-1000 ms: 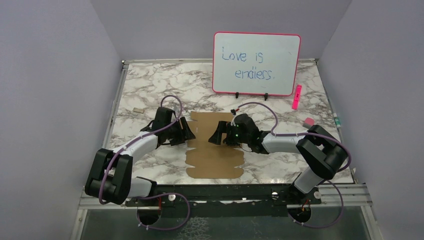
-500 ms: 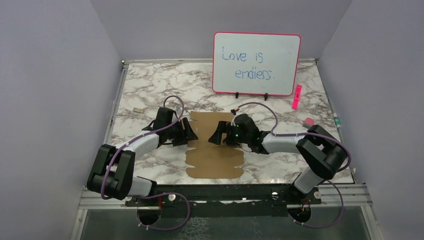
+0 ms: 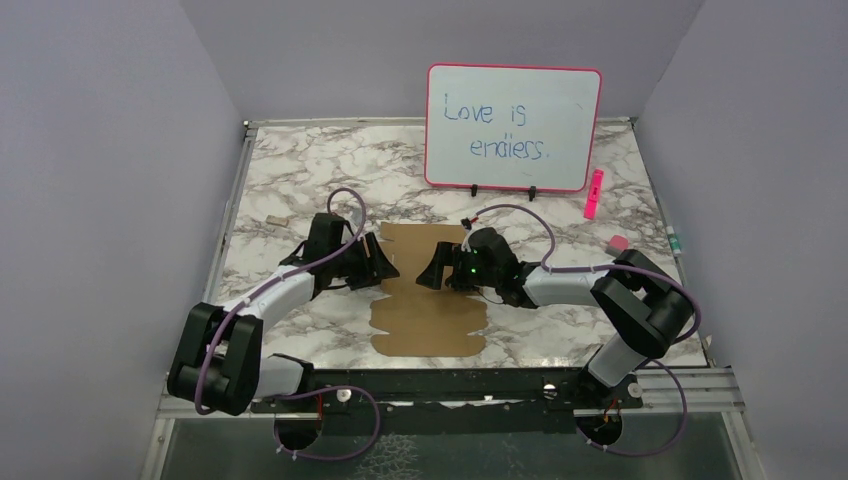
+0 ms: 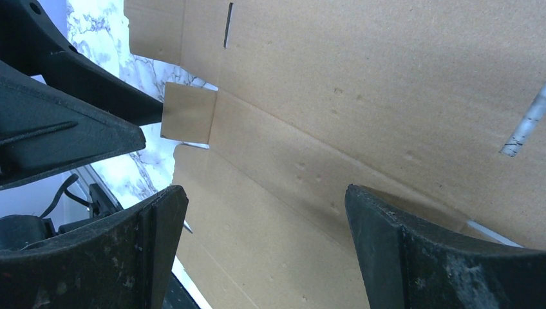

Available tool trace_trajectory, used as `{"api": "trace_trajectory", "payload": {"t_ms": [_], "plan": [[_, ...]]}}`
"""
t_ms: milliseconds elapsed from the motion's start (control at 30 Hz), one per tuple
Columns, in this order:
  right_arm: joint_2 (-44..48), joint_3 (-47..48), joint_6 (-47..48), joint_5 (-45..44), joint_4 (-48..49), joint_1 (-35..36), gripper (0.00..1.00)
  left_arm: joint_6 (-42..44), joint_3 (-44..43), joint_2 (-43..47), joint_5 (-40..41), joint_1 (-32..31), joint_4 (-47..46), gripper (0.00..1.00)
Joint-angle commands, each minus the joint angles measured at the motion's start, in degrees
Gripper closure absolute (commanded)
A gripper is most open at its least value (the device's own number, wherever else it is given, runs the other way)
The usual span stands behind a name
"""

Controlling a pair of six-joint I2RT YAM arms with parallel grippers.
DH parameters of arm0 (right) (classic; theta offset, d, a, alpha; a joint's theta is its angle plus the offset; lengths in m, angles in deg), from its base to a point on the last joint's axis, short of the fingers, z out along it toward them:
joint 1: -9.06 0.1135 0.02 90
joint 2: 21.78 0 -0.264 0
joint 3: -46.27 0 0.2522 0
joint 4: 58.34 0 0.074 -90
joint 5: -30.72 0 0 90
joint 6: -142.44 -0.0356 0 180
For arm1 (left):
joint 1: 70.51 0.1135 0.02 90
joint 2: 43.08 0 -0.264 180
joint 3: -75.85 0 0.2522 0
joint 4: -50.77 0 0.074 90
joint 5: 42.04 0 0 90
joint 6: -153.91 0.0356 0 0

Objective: Fold the paper box

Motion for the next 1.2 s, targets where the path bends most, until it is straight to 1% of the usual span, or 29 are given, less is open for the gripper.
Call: {"api": "trace_trajectory", "payload": {"t_ms": [0, 267, 467, 567, 633, 700, 767, 900, 1033, 1100, 1167], "plan": [[-2.5, -1.7, 0.3, 0.5, -4.0, 0.3, 0.0, -1.2, -0.5, 1.5, -2.6, -1.4, -1.0, 0.41], [-2.6, -1.7, 0.0, 0.4, -3.9, 0.3, 0.0, -2.4, -2.5, 0.7, 0.4, -6.4, -1.1, 0.41], [-2.7, -1.9, -0.1, 0.5, -3.8, 0.3, 0.0, -2.7, -3.4, -2.1, 3.0, -10.3, -1.5, 0.41], [-2.4, -1.9, 0.1, 0.3, -4.0, 0.3, 0.0, -2.8, -3.7, -2.3, 3.6, -10.9, -1.4, 0.41], [-1.8, -1.6, 0.5, -0.1, -4.9, 0.3, 0.0, -2.1, -4.4, -1.3, 5.3, -10.9, 0.1, 0.41], [-0.6, -0.5, 1.3, -0.7, -6.9, 0.3, 0.0, -0.7, -5.9, -0.1, 7.6, -10.9, 2.9, 0.41], [1.2, 1.2, 2.2, -0.5, -9.3, 0.3, 0.0, 0.9, -7.9, 1.2, 9.7, -10.9, 6.1, 0.38], [6.7, 4.6, 4.4, -2.5, -14.3, 0.3, 0.0, 2.8, -10.7, 3.9, 12.4, -10.9, 9.7, 0.35], [10.9, 8.6, 8.6, -8.6, -21.4, 0.2, 0.0, 4.3, -13.4, 4.6, 13.4, -10.9, 11.6, 0.31], [12.5, 9.8, 10.6, -13.1, -25.6, 0.0, 0.0, 4.5, -14.4, 3.6, 13.3, -10.9, 11.5, 0.3], [13.8, 10.3, 11.9, -15.4, -27.9, -1.3, 0.0, 4.6, -15.4, 2.0, 12.9, -10.9, 11.0, 0.29]]}}
